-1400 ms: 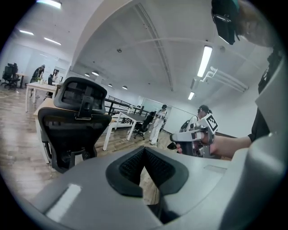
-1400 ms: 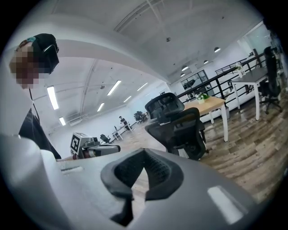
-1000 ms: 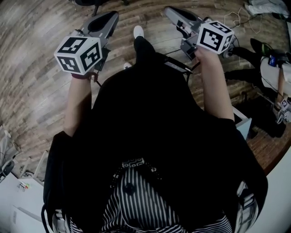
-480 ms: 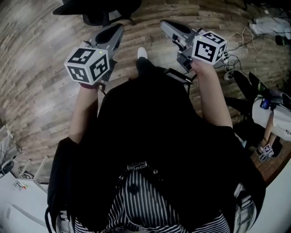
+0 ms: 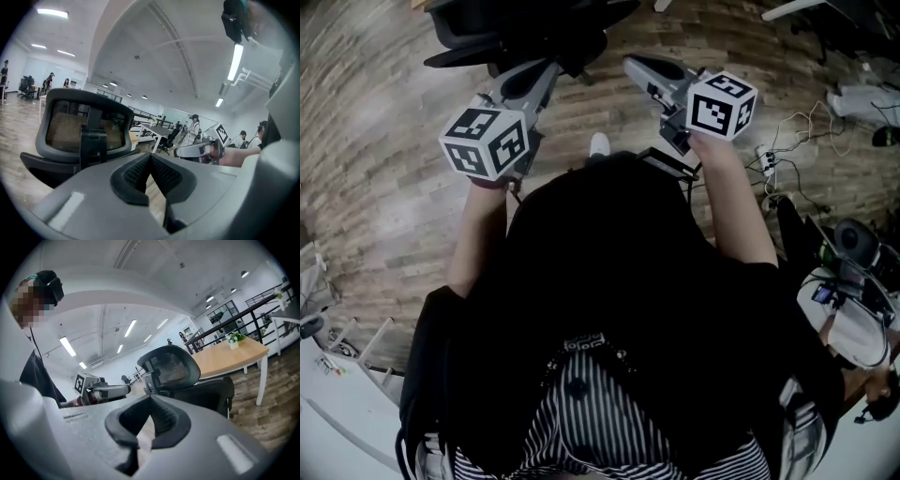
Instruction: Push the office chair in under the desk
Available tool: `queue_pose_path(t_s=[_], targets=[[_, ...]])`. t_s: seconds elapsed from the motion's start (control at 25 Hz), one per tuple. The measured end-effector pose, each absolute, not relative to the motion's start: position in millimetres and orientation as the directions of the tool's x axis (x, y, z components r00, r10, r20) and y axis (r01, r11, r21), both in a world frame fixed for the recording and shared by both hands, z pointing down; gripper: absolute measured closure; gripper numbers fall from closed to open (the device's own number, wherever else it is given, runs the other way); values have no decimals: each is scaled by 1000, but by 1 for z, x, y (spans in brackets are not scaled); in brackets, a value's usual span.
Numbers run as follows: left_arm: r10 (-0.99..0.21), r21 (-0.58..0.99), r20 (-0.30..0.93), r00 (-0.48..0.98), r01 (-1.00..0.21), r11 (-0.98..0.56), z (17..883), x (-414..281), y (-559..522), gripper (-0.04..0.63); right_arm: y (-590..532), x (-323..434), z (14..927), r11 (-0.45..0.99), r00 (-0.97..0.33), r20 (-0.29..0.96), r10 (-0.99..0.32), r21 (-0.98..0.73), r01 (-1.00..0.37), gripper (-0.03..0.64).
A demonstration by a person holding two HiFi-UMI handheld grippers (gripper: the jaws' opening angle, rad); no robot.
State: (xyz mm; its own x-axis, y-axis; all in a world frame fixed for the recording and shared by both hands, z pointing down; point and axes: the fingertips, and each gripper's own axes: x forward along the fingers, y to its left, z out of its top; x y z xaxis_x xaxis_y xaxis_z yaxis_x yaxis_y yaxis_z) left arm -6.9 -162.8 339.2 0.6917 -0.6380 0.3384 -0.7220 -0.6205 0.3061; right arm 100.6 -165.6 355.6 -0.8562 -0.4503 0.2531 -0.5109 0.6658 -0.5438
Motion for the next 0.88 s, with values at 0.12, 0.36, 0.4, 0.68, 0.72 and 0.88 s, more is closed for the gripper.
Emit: queue_pose_path(t_s=[0.12,0.36,0.4,0.68,0.72,0.88], targets=[[-661,293,333,673,-740,-606,336,-3,-189,592,-194,109,356,678,-863,245,-441,-540,-499,617],[-692,273,341,637,-771,-575,342,7,-203,592,-216,111,359,702,-889,212,-405,-550,-452,617],[-697,272,337,633,-774,-571,341,7,-200,592,-215,108,357,709,-893,207,-400,-547,-445,617],[-715,246,335,613,-790,-561,331,0,-196,592,-216,97,344,729,-894,189,-406,-523,-442,617],[-722,245,331,608,-794,-557,329,-4,-201,592,-219,95,342,732,-888,192,-419,-508,-455,617],[-734,245,323,598,-802,-545,322,-16,-232,592,-244,92,335,731,-850,201,-487,-440,-522,617]])
